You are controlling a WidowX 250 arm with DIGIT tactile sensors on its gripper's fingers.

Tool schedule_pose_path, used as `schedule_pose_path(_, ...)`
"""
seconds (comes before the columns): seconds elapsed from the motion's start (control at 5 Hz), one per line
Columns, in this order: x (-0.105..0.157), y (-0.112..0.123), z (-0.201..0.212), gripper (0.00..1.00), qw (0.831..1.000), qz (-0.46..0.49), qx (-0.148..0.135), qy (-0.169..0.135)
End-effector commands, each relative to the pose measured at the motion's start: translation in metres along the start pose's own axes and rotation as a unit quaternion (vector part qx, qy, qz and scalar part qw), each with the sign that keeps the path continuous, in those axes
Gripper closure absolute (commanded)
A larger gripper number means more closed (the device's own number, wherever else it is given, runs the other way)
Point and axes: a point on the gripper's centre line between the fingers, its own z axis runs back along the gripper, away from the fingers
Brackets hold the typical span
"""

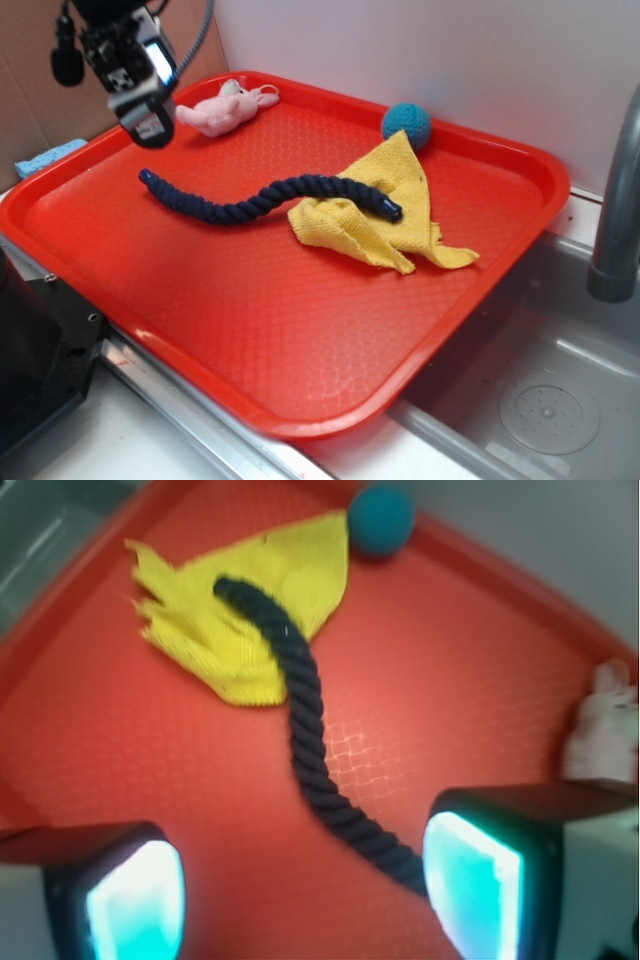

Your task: Grab the blue rope.

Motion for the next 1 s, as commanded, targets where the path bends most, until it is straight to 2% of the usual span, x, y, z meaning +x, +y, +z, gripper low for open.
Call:
schedule_pose_path(0.0, 0.003, 0.015, -0.051, 0.0, 0.999, -0.033, -0.033, 0.016)
schedule_pose_path(0.2, -0.003, 0.016, -0.073, 0.0, 0.997, -0.047, -0.047, 0.031)
schedule_pose_path(0.4, -0.009, 0.015, -0.092, 0.0, 0.996, -0.052, -0.047, 0.051)
schedule_pose_path(0.6, -0.01, 0.014, -0.101, 0.55, 0.996, -0.059, -0.042, 0.06)
schedule_pose_path(0.8, -0.011, 0.013, -0.105, 1.0, 0.995, -0.059, -0.033, 0.068)
